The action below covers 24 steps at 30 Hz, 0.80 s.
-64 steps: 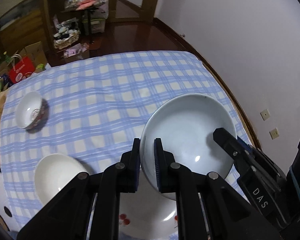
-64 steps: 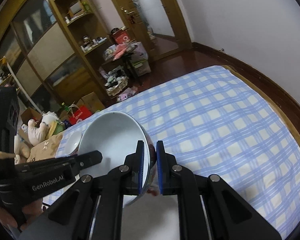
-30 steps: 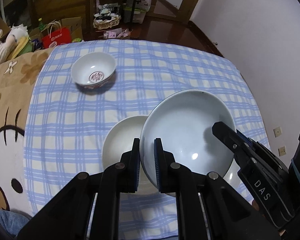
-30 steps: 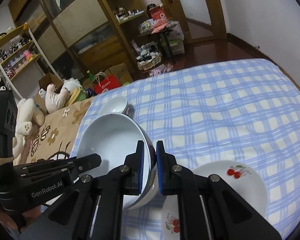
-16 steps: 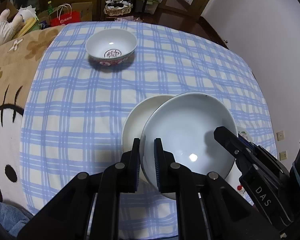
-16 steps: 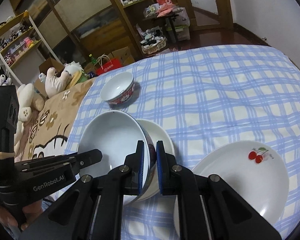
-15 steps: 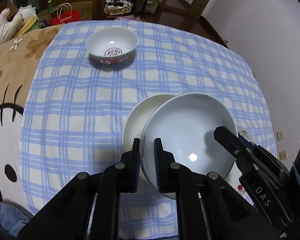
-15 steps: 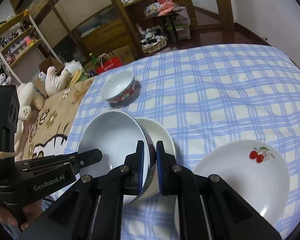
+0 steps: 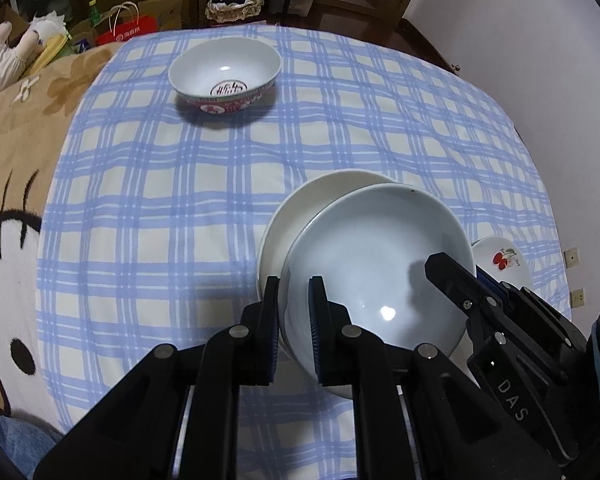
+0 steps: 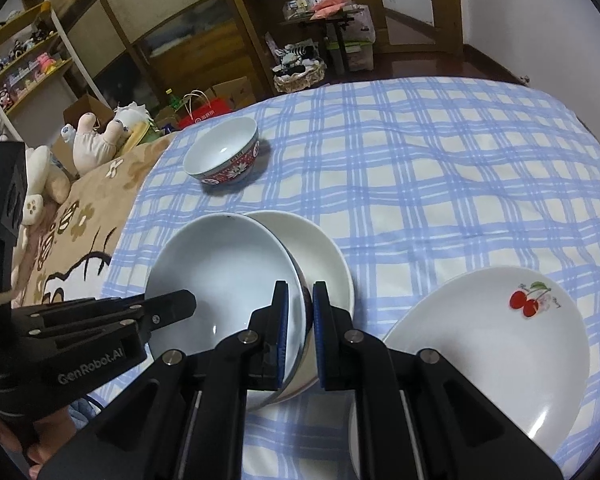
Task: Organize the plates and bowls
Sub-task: 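Lower each held bowl into a placed white bowl with both tools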
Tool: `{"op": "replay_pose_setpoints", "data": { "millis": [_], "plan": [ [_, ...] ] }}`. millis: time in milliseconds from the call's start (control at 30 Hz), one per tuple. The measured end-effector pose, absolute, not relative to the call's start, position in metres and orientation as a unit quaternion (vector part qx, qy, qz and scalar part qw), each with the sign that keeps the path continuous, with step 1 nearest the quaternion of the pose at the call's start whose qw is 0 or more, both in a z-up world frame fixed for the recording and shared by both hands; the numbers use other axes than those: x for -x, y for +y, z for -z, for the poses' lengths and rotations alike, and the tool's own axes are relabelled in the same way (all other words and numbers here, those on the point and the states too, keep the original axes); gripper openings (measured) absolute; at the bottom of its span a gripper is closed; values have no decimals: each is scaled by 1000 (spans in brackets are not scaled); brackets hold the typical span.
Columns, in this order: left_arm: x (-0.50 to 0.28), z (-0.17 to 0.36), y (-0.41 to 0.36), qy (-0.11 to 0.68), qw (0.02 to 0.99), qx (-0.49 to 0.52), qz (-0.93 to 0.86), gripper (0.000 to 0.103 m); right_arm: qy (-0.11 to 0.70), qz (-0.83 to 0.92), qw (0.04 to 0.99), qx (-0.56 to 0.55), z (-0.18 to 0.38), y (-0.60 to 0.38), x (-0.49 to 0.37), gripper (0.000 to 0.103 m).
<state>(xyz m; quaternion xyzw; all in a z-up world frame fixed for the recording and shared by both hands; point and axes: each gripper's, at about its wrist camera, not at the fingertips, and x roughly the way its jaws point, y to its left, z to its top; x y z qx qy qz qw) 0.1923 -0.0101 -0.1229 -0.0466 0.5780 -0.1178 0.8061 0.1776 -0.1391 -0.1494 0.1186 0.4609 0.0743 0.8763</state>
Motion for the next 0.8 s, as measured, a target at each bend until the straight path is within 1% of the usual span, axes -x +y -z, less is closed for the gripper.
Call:
{"op": "replay_pose_setpoints", "data": {
  "millis": [133,300,567,633,800],
  "plan": [
    [-194,130,-12,585,802,43,117,12,466,-77,871,-135,157,-144,-180,13],
    [-200,135,-17,585,802,34,114,12,474,-70,868,-128,165,-143,-180,13],
    [-203,135,-16,587,800,40,115,13,471,-65,871,-122,165,-141,-180,13],
    [-203,135,-17,588,800,34,114,15,473,-65,870,-120,165,-141,-180,13],
    [-202,134,-20,590,799,17,114,15,477,-62,870,-113,165,-139,-180,13]
  ]
}}
